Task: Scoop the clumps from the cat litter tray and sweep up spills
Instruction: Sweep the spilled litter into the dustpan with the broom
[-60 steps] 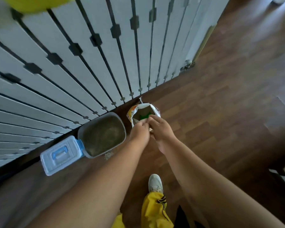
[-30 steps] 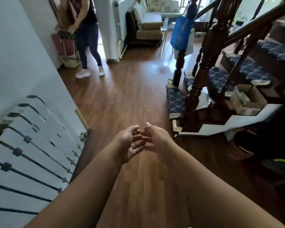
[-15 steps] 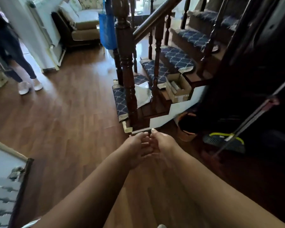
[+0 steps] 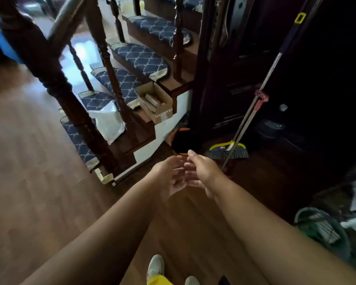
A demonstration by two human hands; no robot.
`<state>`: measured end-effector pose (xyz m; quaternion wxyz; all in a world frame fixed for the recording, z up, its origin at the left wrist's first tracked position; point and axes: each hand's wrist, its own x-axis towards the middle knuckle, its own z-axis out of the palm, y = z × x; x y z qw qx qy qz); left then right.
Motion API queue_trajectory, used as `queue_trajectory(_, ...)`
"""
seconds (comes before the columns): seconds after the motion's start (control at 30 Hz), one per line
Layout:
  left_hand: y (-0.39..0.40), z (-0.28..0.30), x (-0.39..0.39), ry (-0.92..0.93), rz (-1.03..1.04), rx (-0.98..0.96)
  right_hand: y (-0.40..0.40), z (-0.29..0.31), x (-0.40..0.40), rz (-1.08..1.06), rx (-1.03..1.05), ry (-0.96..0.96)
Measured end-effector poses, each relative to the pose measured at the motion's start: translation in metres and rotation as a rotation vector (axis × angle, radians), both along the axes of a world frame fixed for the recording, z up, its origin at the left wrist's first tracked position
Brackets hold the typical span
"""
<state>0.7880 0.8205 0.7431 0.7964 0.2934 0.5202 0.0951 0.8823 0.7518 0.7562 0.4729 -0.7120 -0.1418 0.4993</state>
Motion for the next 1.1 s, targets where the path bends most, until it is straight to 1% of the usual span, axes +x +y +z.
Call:
queue_trajectory(0.13, 0.045, -0.004, 0.018, 0.079, -0.043, 0.069, 0.021, -0.002, 0.024, -0.132, -0.014, -0.047)
queue_trajectory(0.27, 0.069, -0.004, 0.045, 0.076, -0.068, 0.07, 0.033, -0.004, 0.046, -0.255, 0.012, -0.034)
queue_trajectory(0.33, 0.069, -0.002, 0.061, 0.078, -0.089, 0.06, 0.034, -0.007, 0.057, -0.285, -0.001, -0.063)
queue_trajectory(0.47, 0.068, 0.001, 0.089, 0.103, -0.123, 0.056, 0.031, -0.011, 0.084, -0.308, -0.029, -0.153)
queue_trajectory(0.6, 0.067, 0.007, 0.127, 0.116, -0.116, 0.051, 0.028, -0.011, 0.124, -0.349, -0.015, -0.144)
queue_trajectory(0.8, 0.062, 0.003, 0.204, 0.12, -0.087, 0.083, 0.015, -0.01, 0.214, -0.387, 0.006, -0.144)
queue_trajectory(0.93, 0.046, 0.009, 0.255, 0.105, -0.072, 0.064, 0.008, 0.007, 0.278, -0.351, 0.034, -0.151)
queue_trajectory(1.0, 0.039, 0.016, 0.278, 0.069, -0.126, 0.05, 0.01, 0.016, 0.304, -0.328, 0.054, -0.159)
queue_trajectory(1.1, 0.031, 0.025, 0.308, 0.048, -0.247, 0.09, 0.015, 0.025, 0.338, -0.317, 0.102, -0.145)
